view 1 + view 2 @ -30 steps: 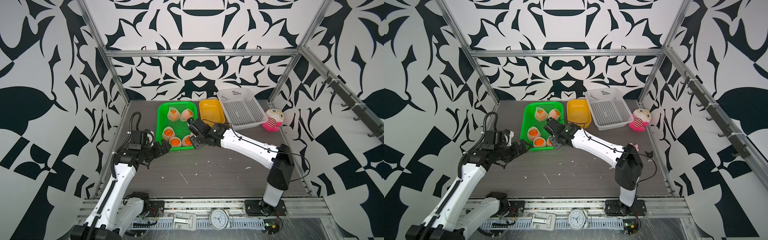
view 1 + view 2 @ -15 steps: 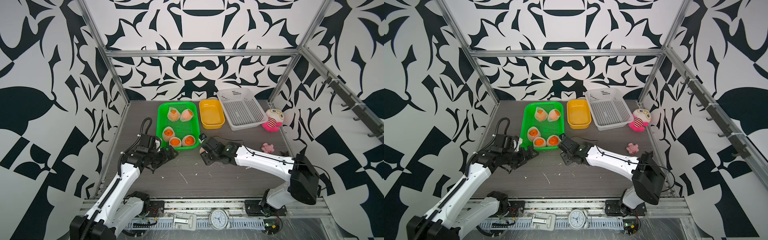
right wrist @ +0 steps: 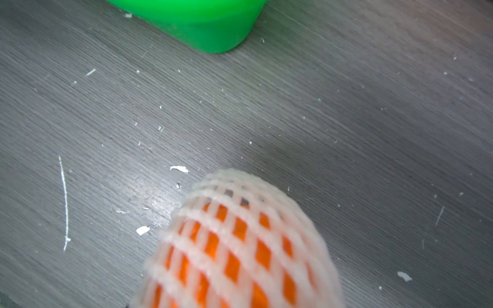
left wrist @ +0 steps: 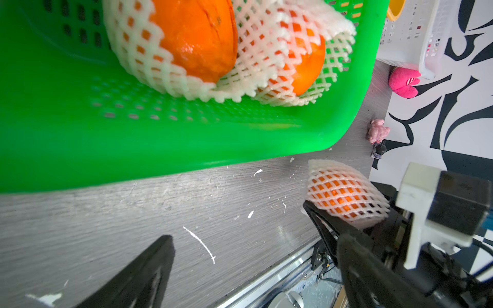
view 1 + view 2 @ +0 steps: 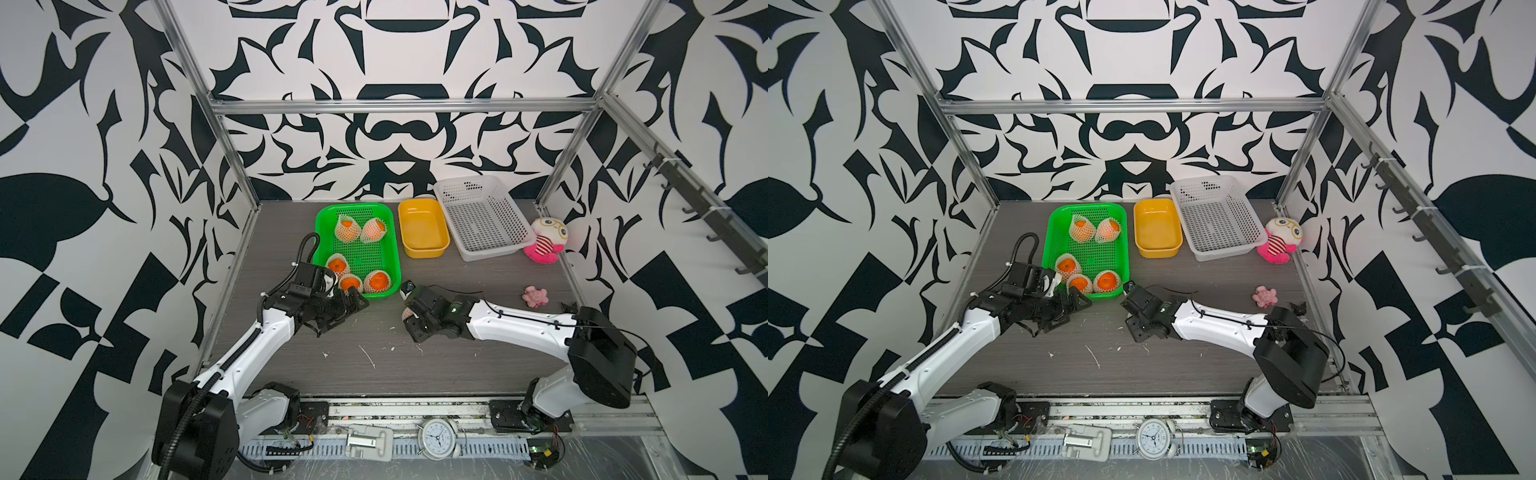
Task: Remove foam nets from oranges
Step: Move the basket to the center of the board.
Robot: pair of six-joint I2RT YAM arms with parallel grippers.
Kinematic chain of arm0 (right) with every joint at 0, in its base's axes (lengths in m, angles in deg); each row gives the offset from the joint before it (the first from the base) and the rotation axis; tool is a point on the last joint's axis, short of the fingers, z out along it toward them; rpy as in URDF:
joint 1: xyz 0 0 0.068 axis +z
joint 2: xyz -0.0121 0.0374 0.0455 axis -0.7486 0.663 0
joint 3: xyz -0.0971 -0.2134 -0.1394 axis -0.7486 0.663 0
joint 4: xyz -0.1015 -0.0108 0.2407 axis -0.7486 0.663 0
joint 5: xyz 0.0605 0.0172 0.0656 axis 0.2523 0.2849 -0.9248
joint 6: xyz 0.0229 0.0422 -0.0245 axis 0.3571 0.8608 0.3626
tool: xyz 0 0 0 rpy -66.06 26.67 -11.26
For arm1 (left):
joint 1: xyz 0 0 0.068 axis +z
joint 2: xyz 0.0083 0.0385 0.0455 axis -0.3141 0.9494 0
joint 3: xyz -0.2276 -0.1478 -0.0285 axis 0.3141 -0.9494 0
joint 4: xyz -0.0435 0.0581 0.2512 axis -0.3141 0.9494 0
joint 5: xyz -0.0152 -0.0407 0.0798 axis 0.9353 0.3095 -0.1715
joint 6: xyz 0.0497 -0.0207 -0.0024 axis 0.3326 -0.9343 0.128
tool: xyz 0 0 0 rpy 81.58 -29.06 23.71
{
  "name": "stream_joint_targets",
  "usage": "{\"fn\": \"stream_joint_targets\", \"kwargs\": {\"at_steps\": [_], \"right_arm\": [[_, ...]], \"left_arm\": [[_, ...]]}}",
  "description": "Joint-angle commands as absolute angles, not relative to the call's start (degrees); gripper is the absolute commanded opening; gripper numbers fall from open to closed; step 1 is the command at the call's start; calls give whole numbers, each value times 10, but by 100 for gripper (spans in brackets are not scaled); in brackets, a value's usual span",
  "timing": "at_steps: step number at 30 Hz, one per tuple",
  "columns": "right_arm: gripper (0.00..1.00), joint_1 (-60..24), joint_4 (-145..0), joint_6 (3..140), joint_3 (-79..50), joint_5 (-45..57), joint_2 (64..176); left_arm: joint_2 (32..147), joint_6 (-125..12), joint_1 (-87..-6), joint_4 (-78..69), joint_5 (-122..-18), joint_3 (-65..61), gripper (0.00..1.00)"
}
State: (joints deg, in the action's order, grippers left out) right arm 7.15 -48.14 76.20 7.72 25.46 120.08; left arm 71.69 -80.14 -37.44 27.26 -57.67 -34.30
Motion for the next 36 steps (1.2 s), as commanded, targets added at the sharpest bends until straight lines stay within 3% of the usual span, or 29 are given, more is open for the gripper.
{"fn": "stream_joint_targets", "kwargs": {"at_steps": [1,28,36], "right_arm": [[44,73,-500,769,85,248,1190],[46,74,-483,782,84,218,1219],[47,75,-469,788,80,208,1234]], "left_arm": [[736,-798,-375,245,-582,-326,98],[933,-776,-352,175,-578,-222,99],[909,-776,-352,193,-584,-230,100]]}}
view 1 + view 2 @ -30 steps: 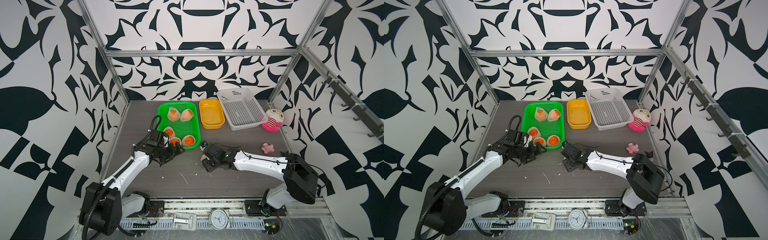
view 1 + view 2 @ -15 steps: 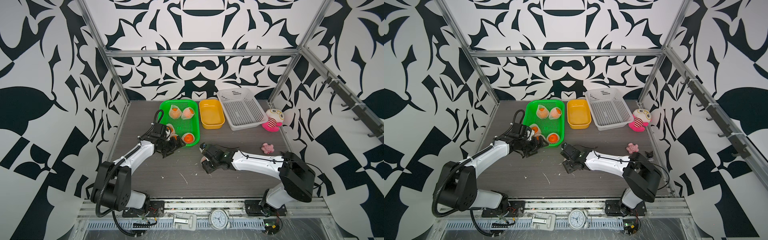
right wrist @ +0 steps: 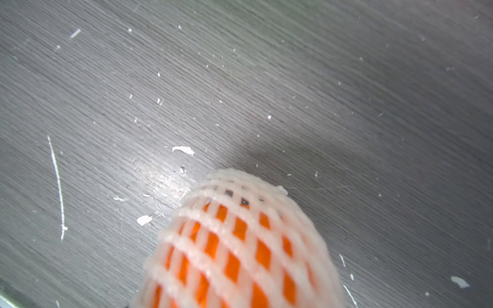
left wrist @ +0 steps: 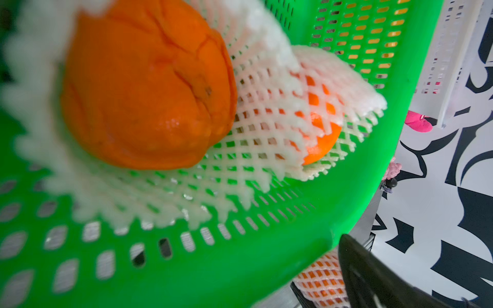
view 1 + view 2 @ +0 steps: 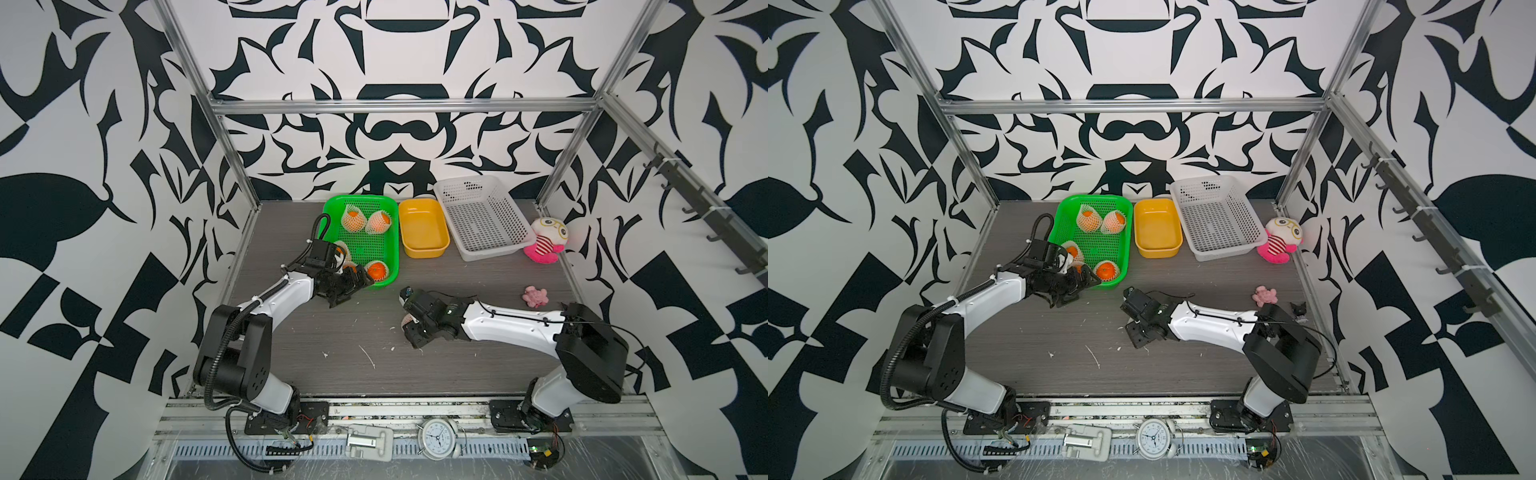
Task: Remove foam nets from oranges
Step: Place the orange at the center of the board.
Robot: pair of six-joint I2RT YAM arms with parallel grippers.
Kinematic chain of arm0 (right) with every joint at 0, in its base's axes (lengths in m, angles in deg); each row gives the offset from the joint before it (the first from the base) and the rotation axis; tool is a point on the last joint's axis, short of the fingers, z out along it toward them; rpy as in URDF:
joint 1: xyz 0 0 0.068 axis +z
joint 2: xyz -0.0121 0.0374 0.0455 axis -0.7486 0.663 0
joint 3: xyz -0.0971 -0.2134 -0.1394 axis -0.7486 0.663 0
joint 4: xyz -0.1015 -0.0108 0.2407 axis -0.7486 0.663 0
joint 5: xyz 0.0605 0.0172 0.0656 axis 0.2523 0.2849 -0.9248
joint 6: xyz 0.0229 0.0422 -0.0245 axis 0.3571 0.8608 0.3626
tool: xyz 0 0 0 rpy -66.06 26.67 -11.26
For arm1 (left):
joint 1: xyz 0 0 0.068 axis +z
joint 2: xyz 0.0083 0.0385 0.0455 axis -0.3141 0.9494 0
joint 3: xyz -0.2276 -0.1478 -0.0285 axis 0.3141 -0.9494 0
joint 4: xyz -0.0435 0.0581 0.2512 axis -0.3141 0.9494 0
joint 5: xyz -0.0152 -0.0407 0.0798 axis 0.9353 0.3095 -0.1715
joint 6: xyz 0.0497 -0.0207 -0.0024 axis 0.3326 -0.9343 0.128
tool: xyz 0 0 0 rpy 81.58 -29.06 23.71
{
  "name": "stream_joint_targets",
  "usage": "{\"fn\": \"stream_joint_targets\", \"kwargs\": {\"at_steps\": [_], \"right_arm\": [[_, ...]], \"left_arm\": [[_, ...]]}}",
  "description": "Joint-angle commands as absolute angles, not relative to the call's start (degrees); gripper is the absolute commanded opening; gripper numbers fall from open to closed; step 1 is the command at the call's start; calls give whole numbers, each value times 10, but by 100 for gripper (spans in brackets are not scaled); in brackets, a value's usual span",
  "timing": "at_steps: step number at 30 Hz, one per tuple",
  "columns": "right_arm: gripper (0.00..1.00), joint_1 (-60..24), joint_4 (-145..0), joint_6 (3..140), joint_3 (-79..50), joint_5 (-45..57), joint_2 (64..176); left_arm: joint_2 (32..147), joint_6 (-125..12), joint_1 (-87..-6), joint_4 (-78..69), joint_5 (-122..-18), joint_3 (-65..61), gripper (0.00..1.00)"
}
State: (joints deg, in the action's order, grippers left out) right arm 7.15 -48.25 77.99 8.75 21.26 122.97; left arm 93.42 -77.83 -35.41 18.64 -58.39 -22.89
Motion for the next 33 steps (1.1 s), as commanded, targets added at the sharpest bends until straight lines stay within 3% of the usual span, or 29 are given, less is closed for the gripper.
{"fn": "stream_joint_targets", "kwargs": {"at_steps": [1,13,25,33], "right_arm": [[48,76,-466,788,77,209,1236],[53,86,-432,788,50,203,1262],[60,97,-418,791,19,207,1294],[71,105,-418,798,17,215,1295]], "left_arm": [[896,-780,-351,196,-586,-239,100],[750,-800,-353,224,-596,-329,99],[733,-812,-376,209,-578,-349,99],[738,-814,-385,203,-579,-347,99]]}}
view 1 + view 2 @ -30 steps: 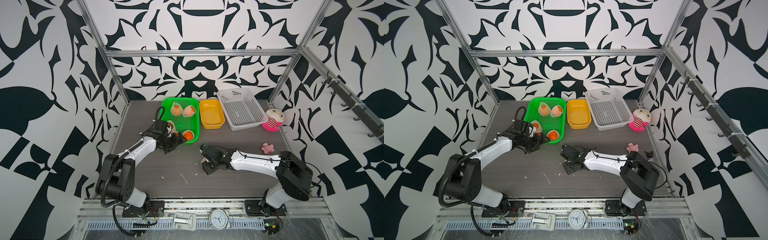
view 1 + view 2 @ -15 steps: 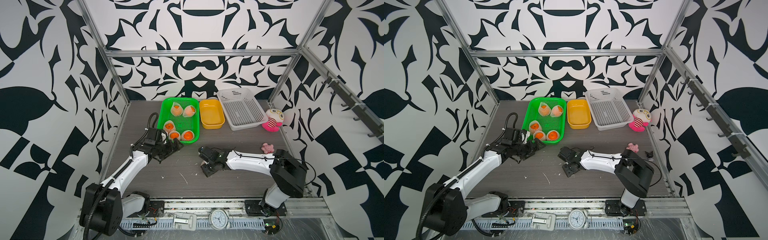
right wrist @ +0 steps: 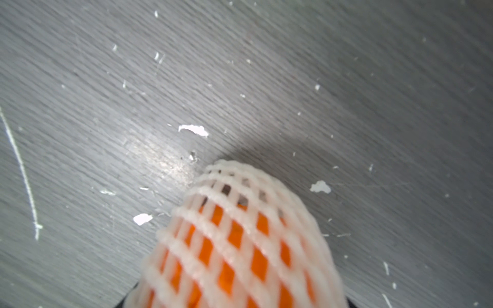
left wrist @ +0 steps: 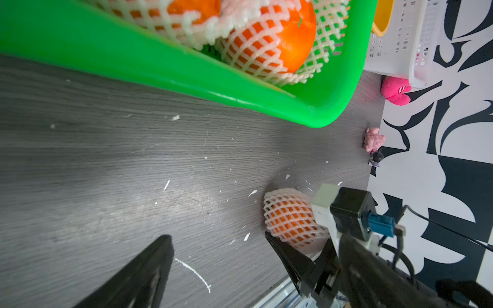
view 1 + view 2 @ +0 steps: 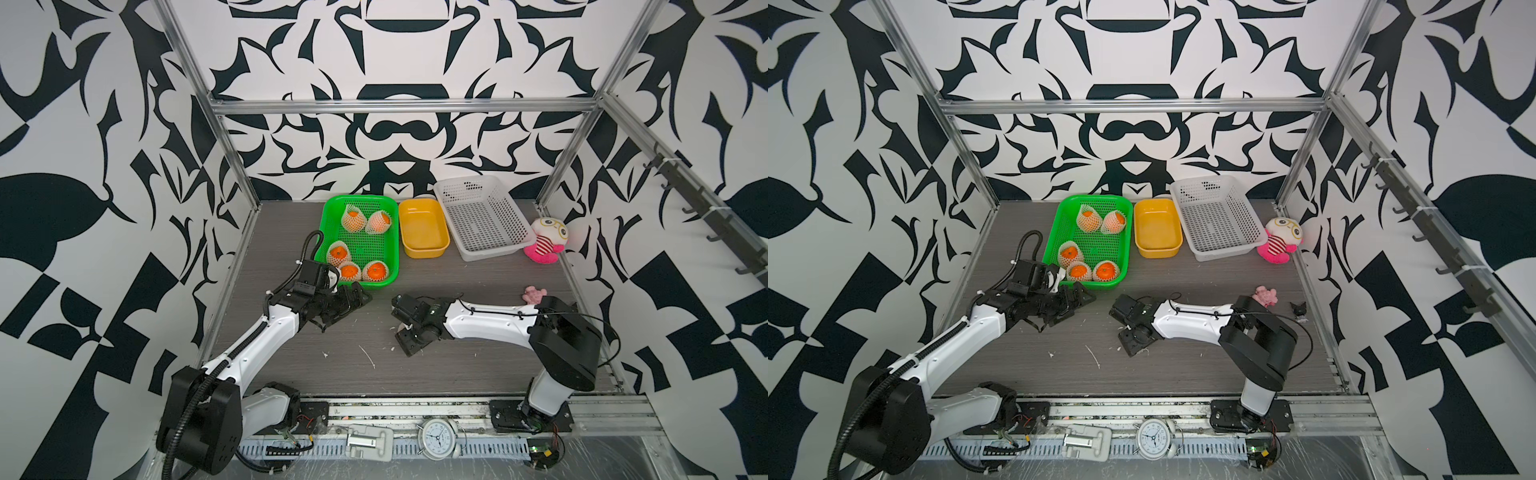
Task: Remove foam nets from oranges
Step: Place the orange at the center of the board.
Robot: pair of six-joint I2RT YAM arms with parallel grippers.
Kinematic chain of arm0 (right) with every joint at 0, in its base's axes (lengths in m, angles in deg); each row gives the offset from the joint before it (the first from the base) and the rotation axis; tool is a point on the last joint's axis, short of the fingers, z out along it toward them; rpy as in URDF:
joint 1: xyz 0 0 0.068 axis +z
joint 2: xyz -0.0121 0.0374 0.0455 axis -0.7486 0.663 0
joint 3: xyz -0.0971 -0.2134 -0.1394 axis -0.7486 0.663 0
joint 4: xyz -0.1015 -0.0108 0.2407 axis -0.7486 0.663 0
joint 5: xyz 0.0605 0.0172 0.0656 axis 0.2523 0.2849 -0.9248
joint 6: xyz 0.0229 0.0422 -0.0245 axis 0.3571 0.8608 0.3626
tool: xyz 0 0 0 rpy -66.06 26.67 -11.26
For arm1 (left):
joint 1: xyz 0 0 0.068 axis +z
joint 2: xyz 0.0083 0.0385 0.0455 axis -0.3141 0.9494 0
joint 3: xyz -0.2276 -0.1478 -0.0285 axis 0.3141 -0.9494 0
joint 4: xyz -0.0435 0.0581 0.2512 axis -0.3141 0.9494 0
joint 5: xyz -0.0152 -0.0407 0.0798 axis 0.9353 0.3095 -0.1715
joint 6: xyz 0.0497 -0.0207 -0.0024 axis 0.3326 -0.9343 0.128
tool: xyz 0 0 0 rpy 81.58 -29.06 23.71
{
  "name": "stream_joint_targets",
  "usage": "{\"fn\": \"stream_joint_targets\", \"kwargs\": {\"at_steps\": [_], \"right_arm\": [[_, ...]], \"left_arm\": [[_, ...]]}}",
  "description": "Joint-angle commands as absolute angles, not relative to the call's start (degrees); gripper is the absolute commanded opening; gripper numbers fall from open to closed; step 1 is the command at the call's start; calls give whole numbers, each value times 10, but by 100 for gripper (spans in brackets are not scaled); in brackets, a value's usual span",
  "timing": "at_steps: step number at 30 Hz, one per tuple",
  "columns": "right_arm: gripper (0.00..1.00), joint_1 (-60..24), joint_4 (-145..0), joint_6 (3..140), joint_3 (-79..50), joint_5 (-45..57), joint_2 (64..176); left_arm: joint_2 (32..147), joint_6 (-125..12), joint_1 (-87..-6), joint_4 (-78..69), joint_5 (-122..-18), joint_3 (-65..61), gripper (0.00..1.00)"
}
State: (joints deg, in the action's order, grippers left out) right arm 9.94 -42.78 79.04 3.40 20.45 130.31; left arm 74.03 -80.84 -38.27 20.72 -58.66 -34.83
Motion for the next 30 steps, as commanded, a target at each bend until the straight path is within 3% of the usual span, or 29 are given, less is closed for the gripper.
{"fn": "stream_joint_targets", "kwargs": {"at_steps": [1,15,30], "right_arm": [[72,105,-418,798,19,217,1293],[93,106,-414,797,27,230,1261],[99,106,-415,799,30,226,1248]], "left_arm": [[736,-815,-386,203,-579,-347,99],[736,-820,-390,195,-581,-350,99],[741,-821,-395,191,-583,-351,99]]}}
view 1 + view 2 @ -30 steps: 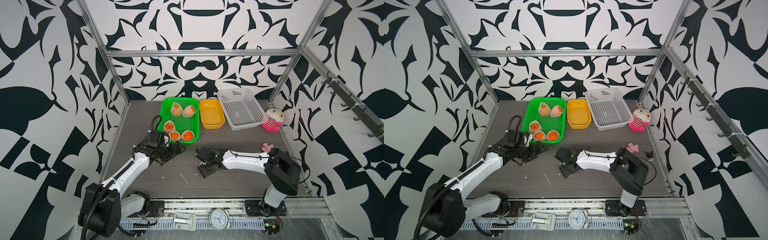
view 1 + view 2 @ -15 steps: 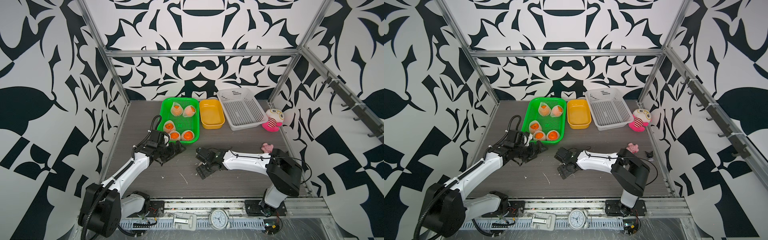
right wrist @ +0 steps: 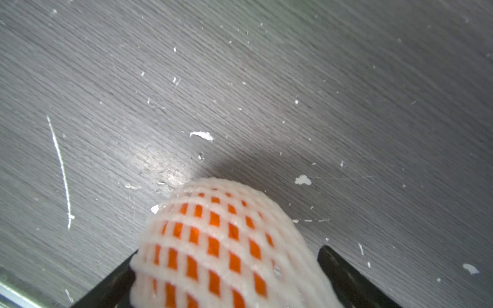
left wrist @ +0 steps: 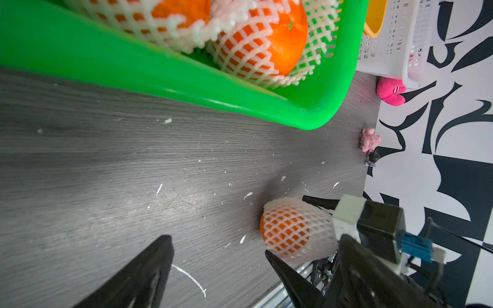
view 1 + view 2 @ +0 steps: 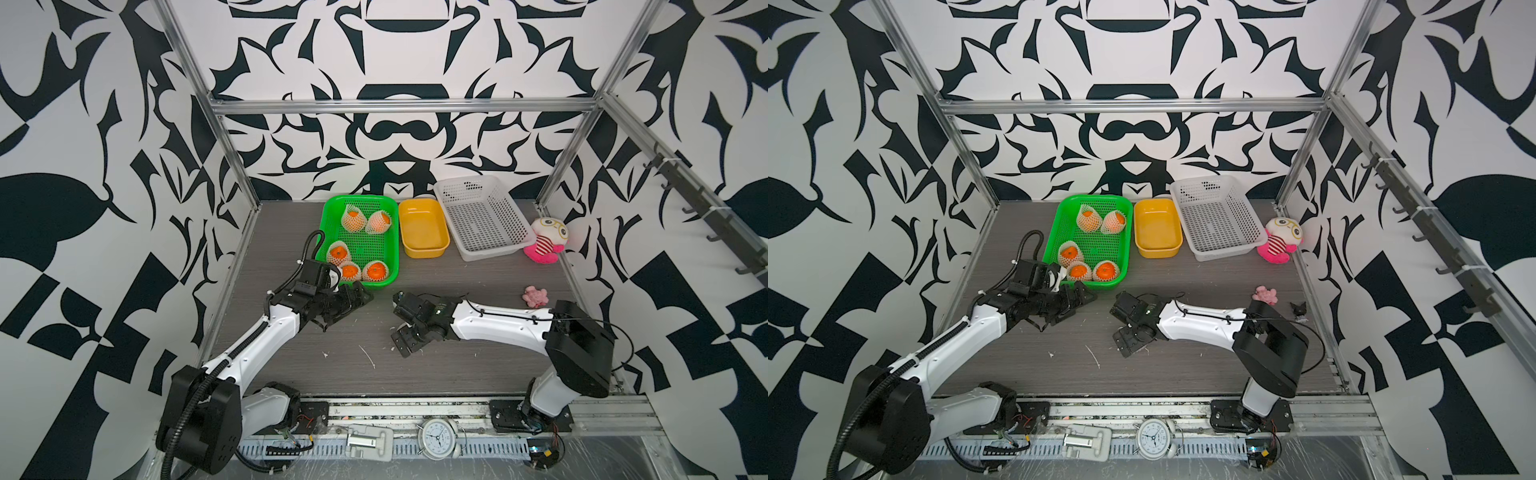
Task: Remove foam nets from oranges
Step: Place the orange at the center of the board.
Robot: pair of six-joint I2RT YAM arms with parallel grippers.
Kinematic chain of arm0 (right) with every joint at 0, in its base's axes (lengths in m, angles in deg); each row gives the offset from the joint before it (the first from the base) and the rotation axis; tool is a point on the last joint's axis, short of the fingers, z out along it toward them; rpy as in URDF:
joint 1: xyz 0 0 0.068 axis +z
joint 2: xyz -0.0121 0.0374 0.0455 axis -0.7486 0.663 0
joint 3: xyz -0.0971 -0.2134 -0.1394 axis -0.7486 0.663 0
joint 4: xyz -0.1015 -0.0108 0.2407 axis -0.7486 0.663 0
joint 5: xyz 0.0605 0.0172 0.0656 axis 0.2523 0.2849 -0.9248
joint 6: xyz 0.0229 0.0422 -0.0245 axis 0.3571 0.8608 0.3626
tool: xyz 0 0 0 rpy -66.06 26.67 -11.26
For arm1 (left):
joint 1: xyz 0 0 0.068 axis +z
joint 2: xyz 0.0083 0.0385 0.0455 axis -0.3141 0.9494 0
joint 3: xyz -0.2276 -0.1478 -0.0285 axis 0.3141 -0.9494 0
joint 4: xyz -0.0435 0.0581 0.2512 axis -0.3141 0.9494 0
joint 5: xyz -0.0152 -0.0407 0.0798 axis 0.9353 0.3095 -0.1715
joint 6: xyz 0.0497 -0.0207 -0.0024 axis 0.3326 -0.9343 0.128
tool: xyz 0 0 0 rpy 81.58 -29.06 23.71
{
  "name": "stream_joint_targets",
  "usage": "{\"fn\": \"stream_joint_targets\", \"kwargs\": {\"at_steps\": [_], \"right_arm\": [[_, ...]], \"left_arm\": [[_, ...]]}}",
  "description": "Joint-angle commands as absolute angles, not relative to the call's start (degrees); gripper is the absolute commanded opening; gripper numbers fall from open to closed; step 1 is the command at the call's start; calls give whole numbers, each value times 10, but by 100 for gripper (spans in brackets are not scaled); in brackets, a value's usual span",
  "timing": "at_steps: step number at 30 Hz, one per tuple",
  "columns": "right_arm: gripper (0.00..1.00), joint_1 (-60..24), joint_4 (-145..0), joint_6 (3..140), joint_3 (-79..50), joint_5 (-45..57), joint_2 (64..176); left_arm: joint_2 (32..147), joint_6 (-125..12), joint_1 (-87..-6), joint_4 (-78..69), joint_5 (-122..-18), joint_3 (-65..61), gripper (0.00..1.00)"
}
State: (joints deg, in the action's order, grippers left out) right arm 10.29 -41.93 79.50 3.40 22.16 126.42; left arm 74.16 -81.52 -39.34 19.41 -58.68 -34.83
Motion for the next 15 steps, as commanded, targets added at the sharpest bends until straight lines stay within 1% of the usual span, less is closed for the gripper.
{"fn": "stream_joint_targets", "kwargs": {"at_steps": [1,15], "right_arm": [[99,106,-416,800,31,225,1247],[99,120,-409,806,18,226,1233]], "left_arm": [[741,-821,-396,190,-584,-353,99],[730,-822,-396,187,-590,-371,99]]}}
